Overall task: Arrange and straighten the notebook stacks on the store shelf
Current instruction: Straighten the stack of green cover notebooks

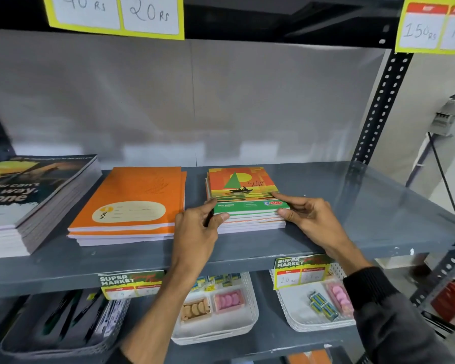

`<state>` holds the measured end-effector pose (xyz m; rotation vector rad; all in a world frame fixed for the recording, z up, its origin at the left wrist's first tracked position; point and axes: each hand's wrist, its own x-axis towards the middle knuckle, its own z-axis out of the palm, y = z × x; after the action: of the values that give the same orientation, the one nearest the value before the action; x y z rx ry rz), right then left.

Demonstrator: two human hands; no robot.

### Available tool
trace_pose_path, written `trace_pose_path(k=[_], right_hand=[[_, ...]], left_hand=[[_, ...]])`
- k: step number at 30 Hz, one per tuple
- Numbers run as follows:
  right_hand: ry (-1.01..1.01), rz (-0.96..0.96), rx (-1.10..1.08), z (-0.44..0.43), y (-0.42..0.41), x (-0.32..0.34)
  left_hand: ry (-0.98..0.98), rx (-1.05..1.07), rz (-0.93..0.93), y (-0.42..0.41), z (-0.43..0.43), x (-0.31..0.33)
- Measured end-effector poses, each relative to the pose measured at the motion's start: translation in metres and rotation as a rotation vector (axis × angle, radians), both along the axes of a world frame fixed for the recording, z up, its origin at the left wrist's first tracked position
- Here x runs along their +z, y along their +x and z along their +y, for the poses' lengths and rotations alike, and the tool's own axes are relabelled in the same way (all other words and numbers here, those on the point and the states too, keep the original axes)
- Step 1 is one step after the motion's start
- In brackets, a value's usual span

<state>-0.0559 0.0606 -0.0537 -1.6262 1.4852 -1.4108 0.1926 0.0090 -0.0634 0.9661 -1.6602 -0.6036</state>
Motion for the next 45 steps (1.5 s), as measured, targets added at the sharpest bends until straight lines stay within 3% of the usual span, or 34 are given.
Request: trace_pose_path(k=[10,18,32,45], right_hand=[[0.01,-0.025,-0.016,0.0,0.0,0.002],[-0.046,0.148,-0.139,0.003,0.004,0.007],[-0.101,0.188,-0.224,0.006,0.013,0.002],[-0.175,0.308,-0.35,0.009,0.024,0.0]], left_hand=[[0.031,0.053,0.037,-0.001,0.008,0.003],[0.023,0.087,-0.003,-0.001,0.012,0.003],[0.017,0.133,-0.117,-0.001,0.018,0.0],[0.012,0.141,-0.098,-0.002,0.014,-0.002]])
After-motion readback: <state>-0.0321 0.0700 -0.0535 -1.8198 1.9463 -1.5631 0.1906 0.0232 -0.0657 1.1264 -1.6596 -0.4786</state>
